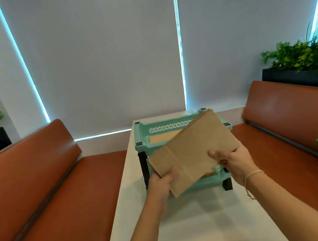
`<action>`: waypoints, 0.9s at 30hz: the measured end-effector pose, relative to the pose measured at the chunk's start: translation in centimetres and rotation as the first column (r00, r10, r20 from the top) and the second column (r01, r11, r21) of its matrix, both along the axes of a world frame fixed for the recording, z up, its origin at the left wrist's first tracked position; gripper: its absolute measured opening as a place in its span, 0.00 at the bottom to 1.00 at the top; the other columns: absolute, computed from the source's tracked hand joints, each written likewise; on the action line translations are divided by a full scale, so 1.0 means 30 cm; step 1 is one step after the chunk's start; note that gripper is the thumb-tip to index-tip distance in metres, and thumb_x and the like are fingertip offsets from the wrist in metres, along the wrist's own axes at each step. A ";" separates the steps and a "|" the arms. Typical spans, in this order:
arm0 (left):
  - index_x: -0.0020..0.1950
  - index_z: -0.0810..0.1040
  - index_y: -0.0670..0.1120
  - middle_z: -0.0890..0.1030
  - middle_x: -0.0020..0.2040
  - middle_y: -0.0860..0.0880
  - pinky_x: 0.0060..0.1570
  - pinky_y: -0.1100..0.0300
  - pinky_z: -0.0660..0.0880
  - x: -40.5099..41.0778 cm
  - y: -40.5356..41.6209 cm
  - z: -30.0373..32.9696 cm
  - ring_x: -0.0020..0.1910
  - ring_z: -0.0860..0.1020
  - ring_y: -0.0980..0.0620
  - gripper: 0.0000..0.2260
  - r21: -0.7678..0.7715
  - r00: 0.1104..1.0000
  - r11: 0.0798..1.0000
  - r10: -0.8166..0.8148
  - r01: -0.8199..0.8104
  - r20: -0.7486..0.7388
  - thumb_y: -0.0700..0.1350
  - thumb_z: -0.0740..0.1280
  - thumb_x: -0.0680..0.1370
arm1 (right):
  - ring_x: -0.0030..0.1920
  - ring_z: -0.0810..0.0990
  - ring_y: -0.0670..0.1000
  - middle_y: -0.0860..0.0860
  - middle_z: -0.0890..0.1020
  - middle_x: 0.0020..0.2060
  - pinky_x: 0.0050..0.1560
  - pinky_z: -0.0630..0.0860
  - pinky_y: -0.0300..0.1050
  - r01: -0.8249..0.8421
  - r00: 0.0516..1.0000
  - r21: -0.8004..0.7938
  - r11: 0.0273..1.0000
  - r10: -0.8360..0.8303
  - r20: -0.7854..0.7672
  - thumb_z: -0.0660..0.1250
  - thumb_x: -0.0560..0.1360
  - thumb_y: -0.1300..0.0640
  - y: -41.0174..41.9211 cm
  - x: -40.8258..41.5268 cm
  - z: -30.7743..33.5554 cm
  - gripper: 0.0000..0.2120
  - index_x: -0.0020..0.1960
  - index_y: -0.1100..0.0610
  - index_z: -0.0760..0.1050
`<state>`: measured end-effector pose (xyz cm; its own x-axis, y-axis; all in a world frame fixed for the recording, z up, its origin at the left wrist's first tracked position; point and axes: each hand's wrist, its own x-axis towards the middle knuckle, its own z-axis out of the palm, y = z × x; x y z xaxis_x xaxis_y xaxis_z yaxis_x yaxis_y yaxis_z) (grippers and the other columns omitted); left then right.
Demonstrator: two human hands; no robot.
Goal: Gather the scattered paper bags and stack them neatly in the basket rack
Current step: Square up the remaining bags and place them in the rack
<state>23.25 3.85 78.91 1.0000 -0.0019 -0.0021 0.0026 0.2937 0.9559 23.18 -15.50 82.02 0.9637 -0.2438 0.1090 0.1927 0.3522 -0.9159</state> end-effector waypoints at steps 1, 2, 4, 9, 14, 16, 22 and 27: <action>0.67 0.68 0.47 0.79 0.55 0.48 0.52 0.51 0.77 0.009 0.015 0.040 0.54 0.78 0.47 0.20 0.029 1.000 1.000 -0.003 0.003 0.001 0.40 0.67 0.76 | 0.46 0.80 0.55 0.55 0.79 0.49 0.39 0.80 0.43 0.006 1.000 -0.019 1.000 -0.006 0.005 0.71 0.66 0.74 -0.013 0.012 0.034 0.26 0.60 0.60 0.69; 0.67 0.67 0.47 0.78 0.57 0.47 0.56 0.47 0.76 0.021 0.027 0.079 0.56 0.77 0.46 0.20 0.055 1.000 0.998 -0.015 0.016 -0.004 0.42 0.67 0.76 | 0.48 0.80 0.56 0.55 0.78 0.50 0.39 0.81 0.44 0.008 1.000 -0.036 0.999 -0.008 0.000 0.71 0.66 0.73 -0.025 0.029 0.061 0.28 0.61 0.59 0.68; 0.67 0.67 0.46 0.77 0.60 0.46 0.60 0.46 0.74 0.057 0.049 0.166 0.59 0.76 0.45 0.20 0.103 0.999 0.994 -0.037 0.037 -0.005 0.44 0.67 0.76 | 0.50 0.80 0.58 0.56 0.77 0.53 0.45 0.81 0.48 -0.032 0.999 -0.073 0.997 0.030 -0.023 0.71 0.67 0.72 -0.041 0.064 0.120 0.29 0.63 0.58 0.66; 0.64 0.70 0.40 0.78 0.57 0.44 0.61 0.48 0.74 0.233 0.076 0.332 0.57 0.77 0.44 0.19 0.273 0.995 0.960 0.083 -0.065 -0.054 0.47 0.67 0.77 | 0.40 0.79 0.52 0.55 0.78 0.45 0.36 0.78 0.42 -0.083 0.995 -0.399 0.913 0.055 -0.083 0.66 0.74 0.65 -0.027 0.195 0.256 0.18 0.64 0.61 0.69; 0.71 0.63 0.37 0.76 0.63 0.43 0.53 0.50 0.77 0.393 0.053 0.447 0.57 0.76 0.43 0.26 0.299 0.990 0.954 0.064 -0.023 -0.127 0.47 0.67 0.77 | 0.32 0.76 0.54 0.59 0.77 0.42 0.35 0.79 0.46 0.000 0.991 -0.672 0.741 -0.089 -0.098 0.58 0.78 0.65 -0.008 0.385 0.329 0.10 0.57 0.64 0.73; 0.69 0.66 0.38 0.76 0.59 0.44 0.42 0.54 0.76 0.433 0.037 0.477 0.47 0.77 0.45 0.22 0.282 0.986 0.958 -0.005 0.053 -0.169 0.46 0.65 0.79 | 0.33 0.77 0.56 0.60 0.78 0.41 0.37 0.80 0.48 0.014 0.987 -0.729 0.685 -0.128 -0.101 0.56 0.77 0.66 -0.009 0.455 0.326 0.10 0.55 0.65 0.73; 0.54 0.73 0.37 0.77 0.51 0.40 0.41 0.54 0.75 0.593 0.019 0.457 0.37 0.75 0.46 0.08 0.423 0.983 0.906 0.055 0.024 -0.173 0.39 0.67 0.77 | 0.28 0.75 0.53 0.57 0.76 0.31 0.28 0.76 0.42 -0.027 0.974 -0.778 0.627 -0.159 -0.162 0.56 0.75 0.66 -0.035 0.623 0.274 0.09 0.50 0.65 0.73; 0.39 0.70 0.43 0.74 0.39 0.46 0.41 0.58 0.73 0.671 -0.008 0.401 0.32 0.71 0.52 0.09 0.607 0.978 0.794 0.101 0.033 -0.185 0.39 0.67 0.77 | 0.33 0.74 0.53 0.55 0.75 0.33 0.35 0.74 0.44 -0.107 0.947 -0.860 0.498 -0.212 -0.241 0.62 0.72 0.64 -0.057 0.732 0.219 0.07 0.48 0.64 0.74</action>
